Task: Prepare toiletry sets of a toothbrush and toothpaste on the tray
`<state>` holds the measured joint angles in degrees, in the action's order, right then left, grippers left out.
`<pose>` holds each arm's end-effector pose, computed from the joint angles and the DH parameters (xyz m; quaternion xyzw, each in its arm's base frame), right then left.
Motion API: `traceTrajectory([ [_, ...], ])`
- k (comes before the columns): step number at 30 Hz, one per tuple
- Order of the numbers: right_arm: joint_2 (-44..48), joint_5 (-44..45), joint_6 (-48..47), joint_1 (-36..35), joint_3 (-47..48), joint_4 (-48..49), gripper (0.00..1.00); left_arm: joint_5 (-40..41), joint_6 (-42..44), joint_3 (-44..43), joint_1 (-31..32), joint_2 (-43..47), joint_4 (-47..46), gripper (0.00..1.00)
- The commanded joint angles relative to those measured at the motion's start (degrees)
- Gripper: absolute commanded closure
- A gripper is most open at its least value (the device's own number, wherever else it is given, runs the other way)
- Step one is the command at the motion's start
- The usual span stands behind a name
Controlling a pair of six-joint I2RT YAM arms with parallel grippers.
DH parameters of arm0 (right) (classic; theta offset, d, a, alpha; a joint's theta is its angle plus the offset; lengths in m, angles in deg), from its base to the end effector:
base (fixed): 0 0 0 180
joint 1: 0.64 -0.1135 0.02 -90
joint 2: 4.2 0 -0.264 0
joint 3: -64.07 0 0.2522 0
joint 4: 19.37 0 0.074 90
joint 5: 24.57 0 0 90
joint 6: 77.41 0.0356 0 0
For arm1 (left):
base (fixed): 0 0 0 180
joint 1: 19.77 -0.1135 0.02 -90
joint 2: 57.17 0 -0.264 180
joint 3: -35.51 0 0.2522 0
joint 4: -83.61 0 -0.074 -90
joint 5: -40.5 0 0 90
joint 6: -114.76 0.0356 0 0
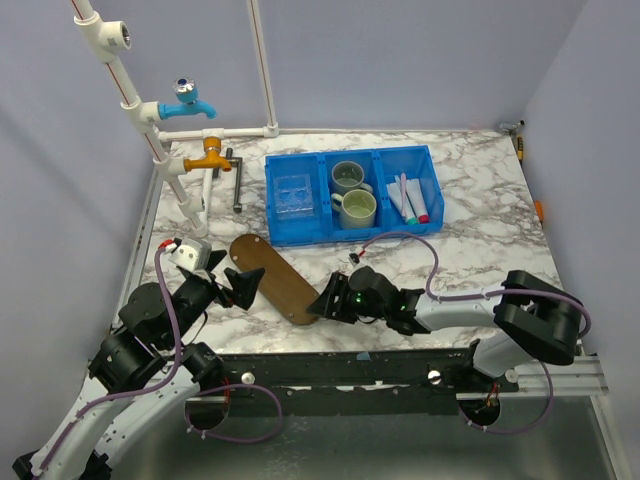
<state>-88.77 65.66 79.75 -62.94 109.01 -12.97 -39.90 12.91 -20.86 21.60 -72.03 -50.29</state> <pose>0.1307 0.2487 0.1554 0.0383 0.8789 0.4291 0.2045 0.0508 -0.0368 0.3396 0.1317 0.7226 -0.2477 0.6318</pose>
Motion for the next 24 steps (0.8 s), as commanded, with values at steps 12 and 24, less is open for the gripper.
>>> traceTrajectory([
  [12,-6.0,1.6,4.9,-0.5,-2.1,7.9,0.42,-0.2,-0.6,0.2,-0.1,-0.7,-0.1,0.01],
  [24,-8.3,3.4,6.3,-0.5,-1.6,10.1,0.53,-0.3,-0.5,0.3,-0.1,-1.2,-0.1,0.01],
])
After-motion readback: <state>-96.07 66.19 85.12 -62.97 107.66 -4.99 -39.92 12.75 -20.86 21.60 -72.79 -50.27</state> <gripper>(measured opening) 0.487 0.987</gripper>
